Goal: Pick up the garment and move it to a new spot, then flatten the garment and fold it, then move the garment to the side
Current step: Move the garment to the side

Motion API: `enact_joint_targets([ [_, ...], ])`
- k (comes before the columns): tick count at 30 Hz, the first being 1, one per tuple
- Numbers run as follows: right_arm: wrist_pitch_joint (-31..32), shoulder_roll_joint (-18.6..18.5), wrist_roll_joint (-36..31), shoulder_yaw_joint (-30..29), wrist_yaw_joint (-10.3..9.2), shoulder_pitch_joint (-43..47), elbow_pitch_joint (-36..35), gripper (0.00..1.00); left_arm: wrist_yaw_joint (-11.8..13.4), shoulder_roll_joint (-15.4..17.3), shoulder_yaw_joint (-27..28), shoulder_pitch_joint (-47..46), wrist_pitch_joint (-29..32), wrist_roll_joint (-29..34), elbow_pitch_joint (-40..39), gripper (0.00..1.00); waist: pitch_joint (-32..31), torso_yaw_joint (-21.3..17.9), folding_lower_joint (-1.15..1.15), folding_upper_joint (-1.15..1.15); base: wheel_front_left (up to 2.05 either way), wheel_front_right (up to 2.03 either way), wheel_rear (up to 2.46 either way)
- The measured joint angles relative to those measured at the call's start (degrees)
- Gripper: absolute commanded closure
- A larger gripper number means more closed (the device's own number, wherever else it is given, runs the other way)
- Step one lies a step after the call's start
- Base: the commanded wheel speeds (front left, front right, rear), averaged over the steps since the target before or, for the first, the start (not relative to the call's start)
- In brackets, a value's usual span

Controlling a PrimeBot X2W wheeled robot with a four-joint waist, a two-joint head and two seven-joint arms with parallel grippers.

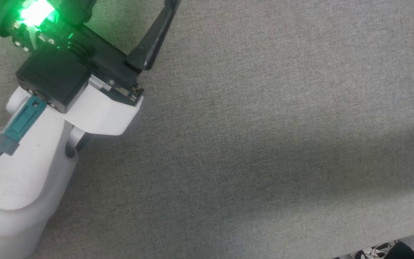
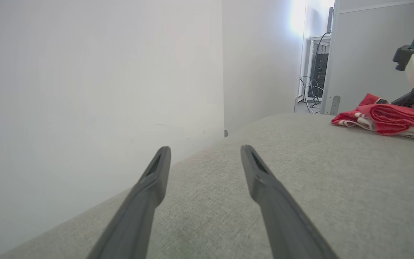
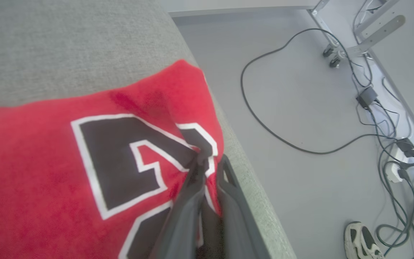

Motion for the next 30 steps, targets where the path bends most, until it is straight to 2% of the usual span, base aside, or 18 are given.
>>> enact_joint_targets([
  [9, -5.2, 1.5, -1.7, 3.5, 0.0, -4.7, 9.0, 0.99, 0.0, 0.3, 0.1, -0.5, 0.0, 1.0, 0.8, 0.0, -0.7, -0.4, 0.0, 0.0, 0.0, 0.0, 0.0],
  [11, -6.1, 1.5, -1.7, 4.8, 0.0, -4.8, 10.3, 0.42, 0.0, 0.1, 0.1, -0.3, 0.0, 1.0, 1.3, 0.0, -1.4, -0.5, 0.0, 0.0, 0.0, 0.0, 0.0],
  [12, -6.5, 1.5, -1.7, 5.5, 0.0, -4.8, 10.9, 0.0, 0.0, -0.1, 0.1, -0.1, 0.0, 1.0, 1.6, 0.0, -1.8, -0.5, 0.0, 0.0, 0.0, 0.0, 0.0],
  [21, -10.7, -1.3, -0.1, 10.6, -0.01, -3.7, 12.5, 0.0, 0.0, -3.9, 2.5, 5.1, 0.0, 0.8, 3.5, 0.0, -7.7, 1.1, 0.0, 0.0, 0.0, 0.0, 0.0],
  [30, -16.0, 2.3, 2.9, 20.0, 0.0, 3.9, 6.9, 0.0, 0.0, -7.8, 8.7, 18.4, 0.0, -1.0, 6.5, 0.0, -16.9, 4.4, 0.0, 0.0, 0.0, 0.0, 0.0],
])
